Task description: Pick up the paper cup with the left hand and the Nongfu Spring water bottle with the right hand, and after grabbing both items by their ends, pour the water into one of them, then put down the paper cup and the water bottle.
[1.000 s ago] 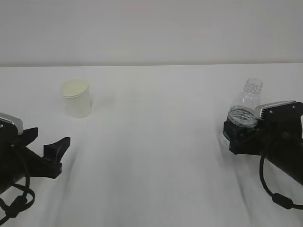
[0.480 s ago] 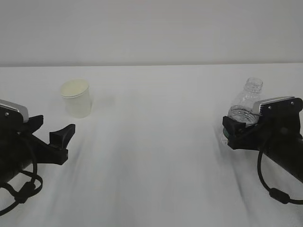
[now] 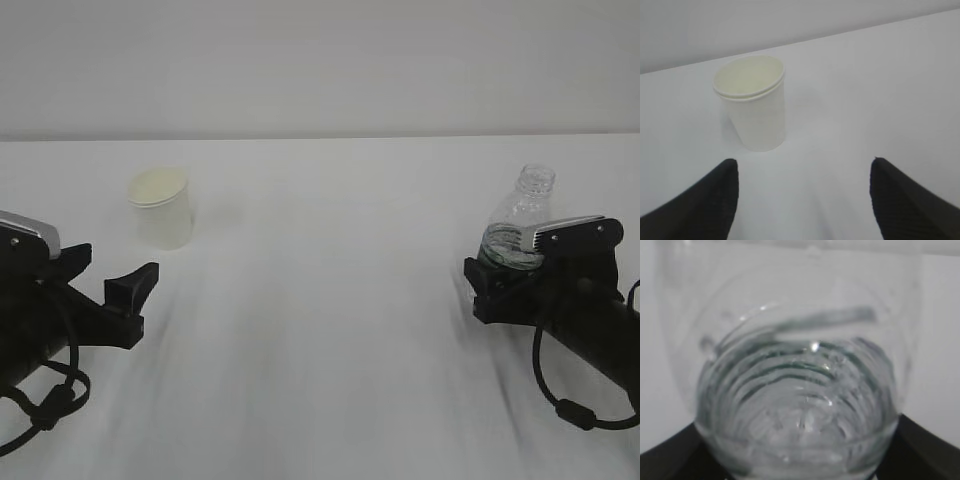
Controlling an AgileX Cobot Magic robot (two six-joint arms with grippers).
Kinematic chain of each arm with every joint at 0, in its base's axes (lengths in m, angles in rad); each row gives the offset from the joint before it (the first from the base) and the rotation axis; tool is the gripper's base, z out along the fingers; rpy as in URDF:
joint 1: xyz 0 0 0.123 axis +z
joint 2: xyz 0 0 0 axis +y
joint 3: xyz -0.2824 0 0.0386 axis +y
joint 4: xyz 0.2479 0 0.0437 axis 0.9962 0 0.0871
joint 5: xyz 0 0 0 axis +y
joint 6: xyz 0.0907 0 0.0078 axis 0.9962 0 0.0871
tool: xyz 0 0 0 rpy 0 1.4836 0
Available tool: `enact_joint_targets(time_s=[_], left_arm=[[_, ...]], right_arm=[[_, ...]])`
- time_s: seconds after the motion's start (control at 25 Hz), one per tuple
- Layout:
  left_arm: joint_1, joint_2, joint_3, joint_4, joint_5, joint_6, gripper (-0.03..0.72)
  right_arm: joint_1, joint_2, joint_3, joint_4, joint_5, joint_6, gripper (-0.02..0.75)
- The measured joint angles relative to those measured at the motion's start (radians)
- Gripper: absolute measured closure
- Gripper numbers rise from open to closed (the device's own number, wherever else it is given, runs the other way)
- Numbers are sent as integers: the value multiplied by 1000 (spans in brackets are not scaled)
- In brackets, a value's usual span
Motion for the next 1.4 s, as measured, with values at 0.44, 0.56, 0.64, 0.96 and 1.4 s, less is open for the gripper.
enact_joint_targets(time_s=[0.44, 0.56, 0.64, 0.96, 1.4], left_arm=[[0, 0, 0, 0, 0, 0, 109], [0, 0, 0, 0, 0, 0, 110], [0, 0, 0, 0, 0, 0, 111], [0, 0, 0, 0, 0, 0, 111], [0, 0, 0, 0, 0, 0, 111]], right_arm=[[0, 0, -25, 0, 0, 0, 164], [0, 0, -32, 0, 0, 0, 164], [0, 0, -35, 0, 0, 0, 164], [0, 0, -37, -8, 4, -1, 234], [0, 0, -32, -47, 6, -1, 246]])
